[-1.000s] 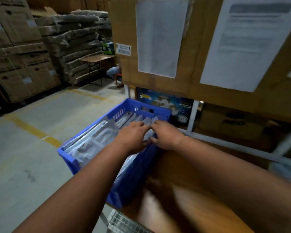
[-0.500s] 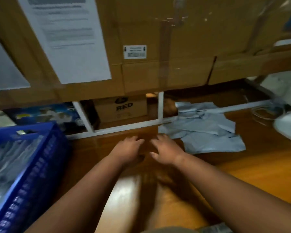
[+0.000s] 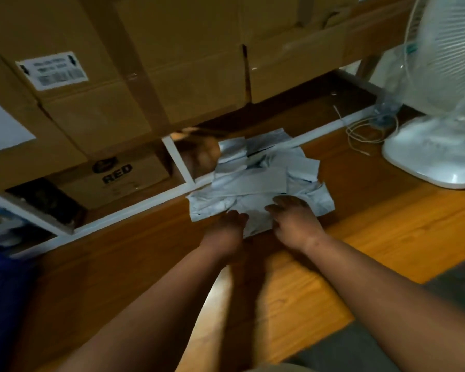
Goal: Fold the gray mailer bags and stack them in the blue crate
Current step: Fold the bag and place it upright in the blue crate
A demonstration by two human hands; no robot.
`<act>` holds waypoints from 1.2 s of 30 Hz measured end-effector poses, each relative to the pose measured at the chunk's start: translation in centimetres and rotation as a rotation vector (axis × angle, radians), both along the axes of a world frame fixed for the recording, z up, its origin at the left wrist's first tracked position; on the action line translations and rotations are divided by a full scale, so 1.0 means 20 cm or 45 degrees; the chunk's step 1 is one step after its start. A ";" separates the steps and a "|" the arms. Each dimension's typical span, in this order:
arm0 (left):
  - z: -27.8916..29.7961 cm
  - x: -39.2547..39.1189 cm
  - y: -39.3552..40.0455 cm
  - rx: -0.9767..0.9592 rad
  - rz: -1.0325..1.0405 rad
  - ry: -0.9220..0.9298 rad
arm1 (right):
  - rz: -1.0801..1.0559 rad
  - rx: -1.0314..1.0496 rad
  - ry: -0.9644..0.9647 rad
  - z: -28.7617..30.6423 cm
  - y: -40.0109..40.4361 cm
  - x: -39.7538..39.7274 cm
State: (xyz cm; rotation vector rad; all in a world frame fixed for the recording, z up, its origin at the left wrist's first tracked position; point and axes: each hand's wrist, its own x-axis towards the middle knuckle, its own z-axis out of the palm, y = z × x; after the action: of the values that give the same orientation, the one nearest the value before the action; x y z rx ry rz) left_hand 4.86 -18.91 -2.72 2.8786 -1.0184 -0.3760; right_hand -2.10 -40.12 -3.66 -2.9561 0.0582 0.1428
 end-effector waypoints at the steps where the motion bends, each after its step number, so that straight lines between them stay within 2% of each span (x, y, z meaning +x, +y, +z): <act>1: -0.03 0.02 -0.06 -0.025 0.030 -0.007 | 0.007 0.003 0.001 -0.02 -0.03 0.01; 4: -0.09 0.09 -0.21 -0.111 0.175 0.031 | 0.050 0.004 -0.083 -0.11 -0.09 0.04; 7: -0.14 0.17 -0.28 -0.083 0.210 0.052 | 0.063 -0.079 -0.130 -0.17 -0.10 0.06; 12: -0.19 0.18 -0.25 -0.007 0.203 -0.111 | 0.121 -0.239 -0.197 -0.15 -0.07 0.09; 14: -0.20 0.16 -0.18 -0.012 0.224 -0.109 | 0.178 -0.257 -0.224 -0.13 -0.02 0.08; 17: -0.20 0.10 0.02 -0.070 0.234 -0.037 | 0.299 -0.186 -0.195 -0.09 0.12 0.06; 23: -0.18 -0.12 0.69 -0.030 0.188 -0.134 | 0.527 0.034 -0.016 -0.11 0.63 0.00; 30: -0.13 -0.40 1.45 -0.127 0.462 0.036 | 0.856 -0.004 0.089 -0.10 1.39 0.03; 36: -0.16 -0.66 1.75 -0.203 0.483 -0.063 | 0.989 -0.003 0.089 -0.16 1.66 -0.05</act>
State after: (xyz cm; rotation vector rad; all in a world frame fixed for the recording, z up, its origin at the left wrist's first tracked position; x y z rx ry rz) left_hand -8.42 16.09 -5.89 2.8560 -0.4624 -0.1874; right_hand -3.16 -6.99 -6.85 -2.7960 -1.0733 0.3405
